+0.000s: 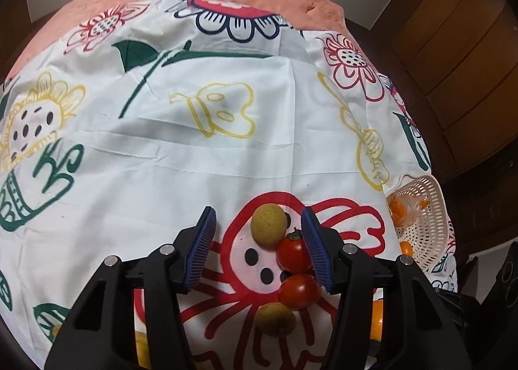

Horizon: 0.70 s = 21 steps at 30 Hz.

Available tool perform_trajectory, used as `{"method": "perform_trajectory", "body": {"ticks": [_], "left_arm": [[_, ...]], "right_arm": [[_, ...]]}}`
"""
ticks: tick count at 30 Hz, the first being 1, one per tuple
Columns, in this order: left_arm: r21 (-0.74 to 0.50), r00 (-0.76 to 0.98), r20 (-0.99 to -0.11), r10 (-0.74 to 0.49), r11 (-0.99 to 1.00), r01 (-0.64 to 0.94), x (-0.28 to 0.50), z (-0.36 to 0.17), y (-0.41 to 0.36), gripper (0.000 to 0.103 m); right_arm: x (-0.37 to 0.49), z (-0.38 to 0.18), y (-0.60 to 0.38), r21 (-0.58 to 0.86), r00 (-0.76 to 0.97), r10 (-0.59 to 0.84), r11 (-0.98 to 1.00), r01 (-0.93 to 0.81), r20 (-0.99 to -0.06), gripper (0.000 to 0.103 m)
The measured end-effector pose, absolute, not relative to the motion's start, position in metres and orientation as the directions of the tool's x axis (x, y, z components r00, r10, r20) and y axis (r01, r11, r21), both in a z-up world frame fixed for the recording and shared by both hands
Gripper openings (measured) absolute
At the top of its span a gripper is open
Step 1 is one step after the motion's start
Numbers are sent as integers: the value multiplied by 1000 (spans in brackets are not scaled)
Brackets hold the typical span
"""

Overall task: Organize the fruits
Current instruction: 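Grasp the large orange with the right tool while the left tool grasps a lime, then carry the large orange into the white basket and open the right tool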

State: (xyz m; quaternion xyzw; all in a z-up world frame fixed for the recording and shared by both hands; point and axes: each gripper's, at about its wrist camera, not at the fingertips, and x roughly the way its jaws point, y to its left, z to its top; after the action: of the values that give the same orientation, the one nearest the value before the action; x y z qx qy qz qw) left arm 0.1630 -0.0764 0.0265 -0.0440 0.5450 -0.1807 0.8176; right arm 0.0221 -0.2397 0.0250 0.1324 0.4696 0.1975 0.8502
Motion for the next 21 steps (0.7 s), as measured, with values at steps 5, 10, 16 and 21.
{"method": "perform_trajectory", "body": {"ticks": [5, 10, 16, 21], "left_arm": [[-275, 322, -881, -346, 929, 246, 166, 22, -85, 56], [-271, 311, -889, -338, 932, 240, 169, 15, -92, 42], [-253, 329, -885, -328, 934, 251, 166, 17, -92, 31], [-247, 364, -873, -324, 938, 243, 165, 28, -85, 26]], "right_arm": [[22, 25, -245, 423, 491, 465, 883, -203, -736, 38], [22, 25, -247, 429, 496, 469, 881, -201, -731, 38], [21, 26, -255, 437, 513, 463, 882, -179, -723, 38], [19, 29, -266, 440, 537, 449, 885, -153, -715, 38]]}}
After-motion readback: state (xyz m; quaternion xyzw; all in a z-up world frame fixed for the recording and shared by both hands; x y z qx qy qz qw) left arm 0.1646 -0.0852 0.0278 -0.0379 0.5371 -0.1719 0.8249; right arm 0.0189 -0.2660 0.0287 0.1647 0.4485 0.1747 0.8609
